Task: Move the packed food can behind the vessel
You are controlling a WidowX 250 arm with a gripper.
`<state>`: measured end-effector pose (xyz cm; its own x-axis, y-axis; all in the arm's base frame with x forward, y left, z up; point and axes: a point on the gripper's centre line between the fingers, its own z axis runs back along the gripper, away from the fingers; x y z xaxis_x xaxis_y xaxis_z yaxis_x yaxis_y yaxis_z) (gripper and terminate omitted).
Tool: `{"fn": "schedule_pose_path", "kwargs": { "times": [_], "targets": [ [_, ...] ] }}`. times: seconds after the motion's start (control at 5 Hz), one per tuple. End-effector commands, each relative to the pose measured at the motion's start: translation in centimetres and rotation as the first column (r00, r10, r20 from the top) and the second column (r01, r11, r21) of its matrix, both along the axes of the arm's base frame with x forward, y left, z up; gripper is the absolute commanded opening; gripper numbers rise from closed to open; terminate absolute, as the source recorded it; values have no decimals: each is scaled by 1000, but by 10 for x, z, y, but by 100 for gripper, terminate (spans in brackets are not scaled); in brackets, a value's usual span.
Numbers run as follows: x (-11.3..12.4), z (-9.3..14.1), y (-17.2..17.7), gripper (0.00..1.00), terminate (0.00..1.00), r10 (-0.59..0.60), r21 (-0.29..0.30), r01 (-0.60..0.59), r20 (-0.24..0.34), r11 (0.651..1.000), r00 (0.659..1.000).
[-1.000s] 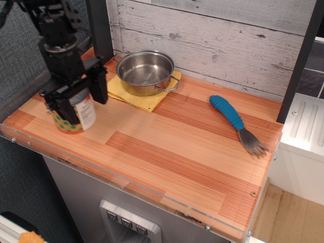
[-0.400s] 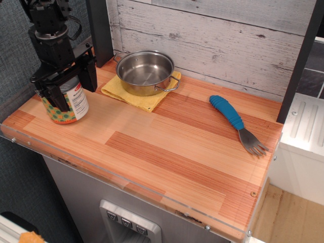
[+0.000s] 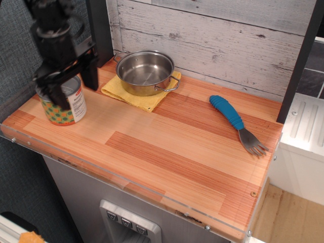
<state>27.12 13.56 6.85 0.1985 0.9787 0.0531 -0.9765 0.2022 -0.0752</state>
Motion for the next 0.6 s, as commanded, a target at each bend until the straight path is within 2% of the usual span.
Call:
{"fn": "schedule_pose_path", "kwargs": {
  "times": [0.0,0.2,0.4],
  "targets": [
    [3,44,-29,100,0,-92,28,90,79,996,993],
    [7,61,-43,100,0,-185,64,181,70,981,980],
    [6,70,-53,100,0,-385,87,384,-2,919,923]
  ]
}}
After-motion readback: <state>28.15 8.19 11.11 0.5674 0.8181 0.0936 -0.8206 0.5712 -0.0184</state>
